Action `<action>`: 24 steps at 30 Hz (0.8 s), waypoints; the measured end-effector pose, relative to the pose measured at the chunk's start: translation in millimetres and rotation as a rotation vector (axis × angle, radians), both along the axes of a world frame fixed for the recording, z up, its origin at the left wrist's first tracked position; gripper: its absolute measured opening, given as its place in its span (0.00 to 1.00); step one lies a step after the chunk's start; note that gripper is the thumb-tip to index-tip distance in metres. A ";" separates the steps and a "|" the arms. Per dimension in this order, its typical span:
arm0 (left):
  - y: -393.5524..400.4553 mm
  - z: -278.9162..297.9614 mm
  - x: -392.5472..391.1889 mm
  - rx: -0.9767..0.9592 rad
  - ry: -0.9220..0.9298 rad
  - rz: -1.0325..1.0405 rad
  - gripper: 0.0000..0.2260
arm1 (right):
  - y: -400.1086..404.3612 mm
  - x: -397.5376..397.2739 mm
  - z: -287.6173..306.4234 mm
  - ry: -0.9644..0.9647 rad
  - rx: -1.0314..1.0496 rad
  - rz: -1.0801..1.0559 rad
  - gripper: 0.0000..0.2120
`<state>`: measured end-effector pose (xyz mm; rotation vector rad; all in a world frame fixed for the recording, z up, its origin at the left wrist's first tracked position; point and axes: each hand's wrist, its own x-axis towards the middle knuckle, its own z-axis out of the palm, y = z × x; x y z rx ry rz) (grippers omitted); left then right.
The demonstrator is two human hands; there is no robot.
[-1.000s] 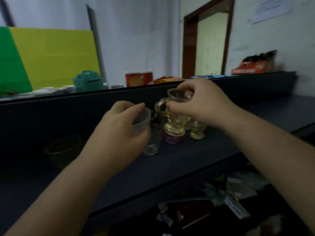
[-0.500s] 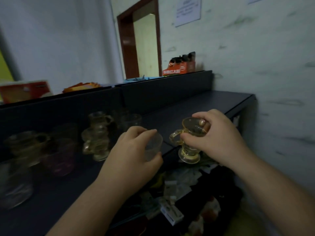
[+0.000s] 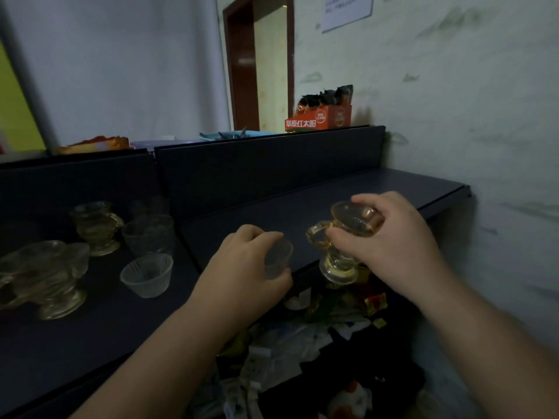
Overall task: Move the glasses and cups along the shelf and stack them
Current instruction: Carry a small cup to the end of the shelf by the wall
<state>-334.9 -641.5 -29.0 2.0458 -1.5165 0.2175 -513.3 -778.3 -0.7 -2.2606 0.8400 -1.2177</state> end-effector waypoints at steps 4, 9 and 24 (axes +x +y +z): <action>-23.8 0.3 11.4 0.020 -0.023 0.063 0.27 | -38.6 35.1 2.4 -0.045 -0.011 0.041 0.33; -45.1 2.4 34.6 0.008 -0.038 0.119 0.27 | -79.2 105.2 7.4 -0.017 0.013 0.191 0.37; -89.8 7.8 87.7 -0.027 -0.072 0.352 0.26 | -138.4 305.1 -2.1 0.362 -0.019 0.429 0.31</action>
